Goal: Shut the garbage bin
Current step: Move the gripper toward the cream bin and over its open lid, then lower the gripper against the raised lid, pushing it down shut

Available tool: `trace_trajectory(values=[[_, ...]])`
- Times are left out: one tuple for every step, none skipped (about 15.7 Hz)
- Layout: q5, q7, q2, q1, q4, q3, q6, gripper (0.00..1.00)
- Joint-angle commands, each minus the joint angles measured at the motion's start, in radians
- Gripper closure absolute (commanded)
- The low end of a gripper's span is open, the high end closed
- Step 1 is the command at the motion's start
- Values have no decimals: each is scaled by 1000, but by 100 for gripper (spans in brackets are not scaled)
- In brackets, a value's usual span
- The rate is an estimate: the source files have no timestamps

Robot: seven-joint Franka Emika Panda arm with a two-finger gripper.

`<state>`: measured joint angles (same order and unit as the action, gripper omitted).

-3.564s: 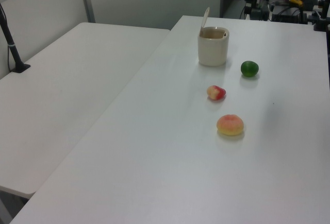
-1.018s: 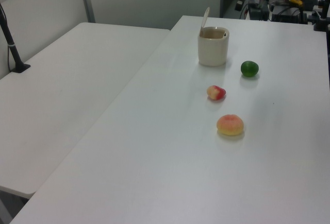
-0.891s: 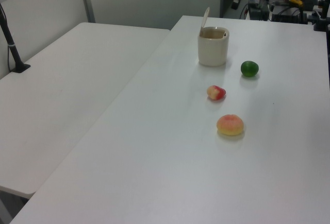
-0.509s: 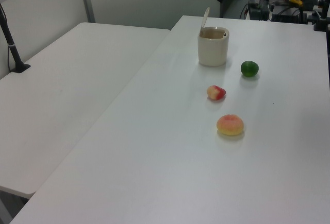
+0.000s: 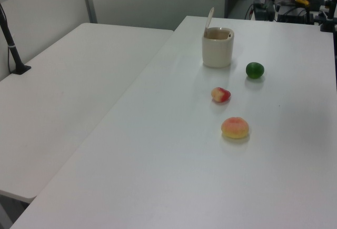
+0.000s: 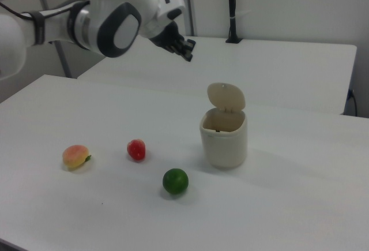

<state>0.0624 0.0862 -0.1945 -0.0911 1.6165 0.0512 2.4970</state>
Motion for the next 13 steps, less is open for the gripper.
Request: trace_trajectory(values=[[2, -33, -88, -28, -81, 6, 71, 100], [-3, -31, -101, -36, -84, 6, 103, 100], [-4, -28, -115, -42, -86, 6, 127, 100], [-6, -25, -132, -48, -92, 6, 147, 100], [-7, -25, -155, -55, -107, 6, 167, 100], [-7, -26, -175, -59, -122, 6, 184, 100], [-7, -25, -189, -64, -125, 6, 200, 100], [-7, -25, -198, -71, -125, 6, 213, 100], [-9, -23, -215, -75, -125, 6, 235, 100], [-10, -22, -230, -78, -125, 6, 258, 100], [-12, -19, -240, -81, -125, 6, 269, 100], [-21, -10, -240, -82, -121, 6, 267, 100], [-32, 0, -238, -84, -118, 6, 267, 100]])
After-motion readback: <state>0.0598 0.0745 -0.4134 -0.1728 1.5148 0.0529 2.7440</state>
